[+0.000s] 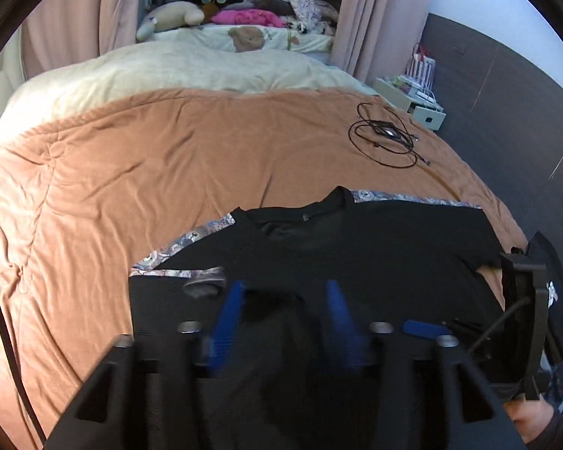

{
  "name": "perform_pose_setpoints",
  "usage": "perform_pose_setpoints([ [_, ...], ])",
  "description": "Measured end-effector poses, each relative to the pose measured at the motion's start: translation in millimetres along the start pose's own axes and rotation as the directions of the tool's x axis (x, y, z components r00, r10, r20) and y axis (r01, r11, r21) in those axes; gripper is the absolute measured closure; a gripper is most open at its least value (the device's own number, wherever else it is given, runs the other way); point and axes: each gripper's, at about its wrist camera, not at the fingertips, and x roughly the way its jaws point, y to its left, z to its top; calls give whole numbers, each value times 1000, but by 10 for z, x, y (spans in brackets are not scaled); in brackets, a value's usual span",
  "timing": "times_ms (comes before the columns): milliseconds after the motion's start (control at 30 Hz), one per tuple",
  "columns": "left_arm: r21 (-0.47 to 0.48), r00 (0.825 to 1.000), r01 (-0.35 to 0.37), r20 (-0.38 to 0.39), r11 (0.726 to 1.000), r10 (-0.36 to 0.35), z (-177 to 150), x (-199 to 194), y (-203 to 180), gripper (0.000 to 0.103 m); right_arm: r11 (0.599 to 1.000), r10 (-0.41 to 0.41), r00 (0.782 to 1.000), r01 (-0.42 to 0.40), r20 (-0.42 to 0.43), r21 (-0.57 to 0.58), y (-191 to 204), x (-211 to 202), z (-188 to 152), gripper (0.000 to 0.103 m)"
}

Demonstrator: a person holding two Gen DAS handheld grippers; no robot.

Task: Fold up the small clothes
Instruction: 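Fold the held side over toward the shirt's middle, open left gripper, then move the right gripper to the opposite side edge of the shirt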

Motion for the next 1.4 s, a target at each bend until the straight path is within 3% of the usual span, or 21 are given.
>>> perform_pose_setpoints([
  [167, -14, 999, -47, -19, 999, 47, -108, -46, 164, 47, 1000, -7, 1000, 7, -20, -7, -9, -36, -37, 38],
  [433, -93, 989, -131, -74, 987, 125, -444, -54, 699, 47, 999, 4, 998, -6, -55, -40, 46, 311, 45, 38],
  [667, -144, 976, -179, -153, 973, 157, -819, 125, 1037, 47, 995, -44, 997, 39, -57, -90, 233, 594, 74, 38],
  [867, -164, 954, -220, -241, 962, 178, -1104, 372, 1231, 47, 990, -86, 995, 79, -57, -117, 329, 756, 67, 40],
  [1000, -167, 928, -265, -312, 950, 204, -1250, 527, 1310, 48, 986, -113, 993, 108, -37, -129, 355, 736, 42, 40],
  [1133, -151, 925, -280, -306, 948, 225, -1205, 467, 1250, 48, 980, -147, 989, 146, 2, -131, 325, 599, 18, 40],
  [1400, -94, 952, -232, -225, 968, 206, -843, 309, 752, 48, 971, -193, 979, 201, 71, -132, 149, 133, -30, 40],
])
